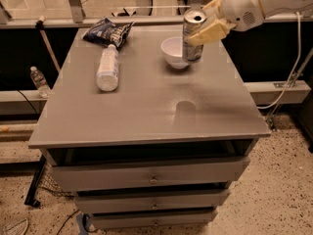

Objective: Place redbull can into white bowl

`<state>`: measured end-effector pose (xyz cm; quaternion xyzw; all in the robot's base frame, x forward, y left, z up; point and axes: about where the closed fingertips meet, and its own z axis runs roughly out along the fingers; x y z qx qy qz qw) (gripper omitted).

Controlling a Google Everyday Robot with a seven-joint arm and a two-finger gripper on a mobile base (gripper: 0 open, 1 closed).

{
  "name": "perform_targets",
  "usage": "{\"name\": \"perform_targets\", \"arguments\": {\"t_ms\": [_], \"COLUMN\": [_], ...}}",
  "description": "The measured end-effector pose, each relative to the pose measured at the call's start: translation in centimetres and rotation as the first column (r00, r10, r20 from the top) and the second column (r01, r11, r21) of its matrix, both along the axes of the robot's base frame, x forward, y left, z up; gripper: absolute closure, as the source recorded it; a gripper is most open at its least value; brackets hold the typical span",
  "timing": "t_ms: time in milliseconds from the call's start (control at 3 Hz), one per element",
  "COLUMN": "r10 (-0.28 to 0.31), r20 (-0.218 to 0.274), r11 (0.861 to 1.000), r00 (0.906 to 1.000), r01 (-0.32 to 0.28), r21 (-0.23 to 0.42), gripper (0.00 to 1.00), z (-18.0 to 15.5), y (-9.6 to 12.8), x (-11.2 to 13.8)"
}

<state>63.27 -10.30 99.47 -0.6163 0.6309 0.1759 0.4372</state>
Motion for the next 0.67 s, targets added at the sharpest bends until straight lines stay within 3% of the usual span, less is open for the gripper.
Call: {"name": "perform_targets", "arguments": {"t_ms": [667], "r10": [-0.025], "r20": [0.0], "r11": [1.0], "r00": [0.9997], "r01": [0.025], "r21": [0.011], "gripper": [1.0], "z": [-0.1], "y": [0.6], "x": [1.2]}}
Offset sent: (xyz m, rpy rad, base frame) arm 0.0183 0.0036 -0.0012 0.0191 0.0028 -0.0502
